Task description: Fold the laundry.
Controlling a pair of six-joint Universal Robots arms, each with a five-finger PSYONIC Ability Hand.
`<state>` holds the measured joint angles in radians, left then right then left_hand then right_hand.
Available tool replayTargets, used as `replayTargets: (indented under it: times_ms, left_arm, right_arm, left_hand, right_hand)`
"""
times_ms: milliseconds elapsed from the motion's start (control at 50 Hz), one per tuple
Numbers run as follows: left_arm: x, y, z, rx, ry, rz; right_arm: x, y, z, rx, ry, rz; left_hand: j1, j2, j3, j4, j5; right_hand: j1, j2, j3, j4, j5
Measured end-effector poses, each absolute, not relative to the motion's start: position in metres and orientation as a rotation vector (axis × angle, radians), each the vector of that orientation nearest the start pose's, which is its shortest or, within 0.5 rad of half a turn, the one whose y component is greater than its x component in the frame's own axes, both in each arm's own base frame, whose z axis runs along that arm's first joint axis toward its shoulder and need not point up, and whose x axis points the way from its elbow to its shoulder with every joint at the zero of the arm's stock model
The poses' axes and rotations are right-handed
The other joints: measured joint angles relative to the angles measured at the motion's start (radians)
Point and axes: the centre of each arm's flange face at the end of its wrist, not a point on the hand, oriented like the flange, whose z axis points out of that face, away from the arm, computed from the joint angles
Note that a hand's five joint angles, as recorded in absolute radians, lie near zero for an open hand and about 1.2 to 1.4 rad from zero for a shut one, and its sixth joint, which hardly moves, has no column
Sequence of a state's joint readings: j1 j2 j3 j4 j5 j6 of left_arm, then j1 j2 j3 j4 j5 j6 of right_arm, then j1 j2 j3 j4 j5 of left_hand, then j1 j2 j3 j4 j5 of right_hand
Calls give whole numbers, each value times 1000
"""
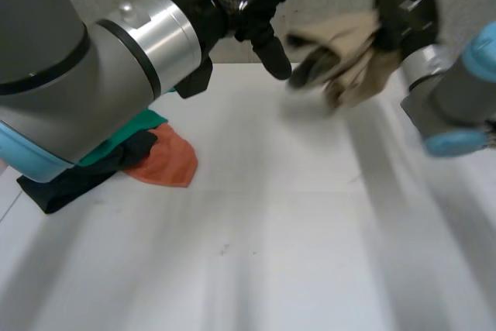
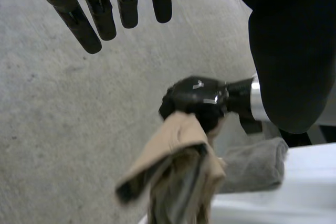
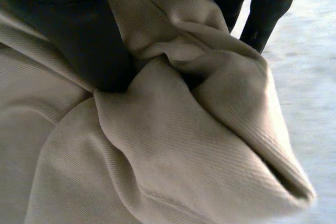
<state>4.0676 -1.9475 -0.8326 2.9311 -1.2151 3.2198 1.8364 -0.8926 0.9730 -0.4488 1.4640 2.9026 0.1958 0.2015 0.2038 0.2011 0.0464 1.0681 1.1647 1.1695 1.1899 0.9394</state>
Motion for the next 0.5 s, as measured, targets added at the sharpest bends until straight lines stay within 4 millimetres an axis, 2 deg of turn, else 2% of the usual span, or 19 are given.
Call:
replayTargets:
  times_ms: [40, 80, 160, 220, 300, 340, 360, 400, 500]
  left_arm:
    - [-362, -210, 388, -913, -1438, 1807]
    - [-362, -210, 391, -902, -1432, 1808]
    - [-363, -209, 391, -888, -1432, 1797]
    - [-365, -209, 388, -884, -1440, 1780]
    - [-371, -210, 378, -892, -1458, 1752]
    - [-373, -211, 373, -897, -1468, 1740]
    - [-373, -211, 373, -897, -1468, 1740]
    - [-378, -212, 363, -907, -1489, 1717]
    - [-382, -215, 351, -916, -1516, 1692]
  right_arm:
    - [240, -447, 294, -494, 1621, -2586]
    - [218, -465, 302, -440, 1615, -2635]
    - [178, -496, 299, -379, 1639, -2692]
    - [145, -519, 280, -371, 1691, -2694]
    - [109, -541, 235, -407, 1791, -2625]
    - [96, -546, 212, -420, 1843, -2579]
    - [96, -546, 212, -420, 1843, -2579]
    - [71, -550, 176, -415, 1934, -2506]
    - [43, -548, 139, -387, 2027, -2432]
  left_hand:
    - [0, 0, 0, 0, 0]
    - [0, 0, 0, 0, 0]
    - [0, 0, 0, 0, 0]
    - [0, 0, 0, 0, 0]
    - [0, 0, 0, 0, 0]
    - [0, 0, 0, 0, 0]
    - [0, 0, 0, 0, 0]
    - [0, 0, 0, 0, 0]
    - [0, 0, 0, 0, 0]
  right_hand:
    - [0, 0, 0, 1, 0]
    - [0, 0, 5, 3, 0]
    - [0, 0, 8, 4, 0]
    - [0, 0, 9, 5, 0]
    - [0, 0, 15, 9, 0]
    - [0, 0, 15, 9, 0]
    - [0, 0, 15, 9, 0]
    - [0, 0, 15, 9, 0]
    - [0, 0, 15, 9, 15]
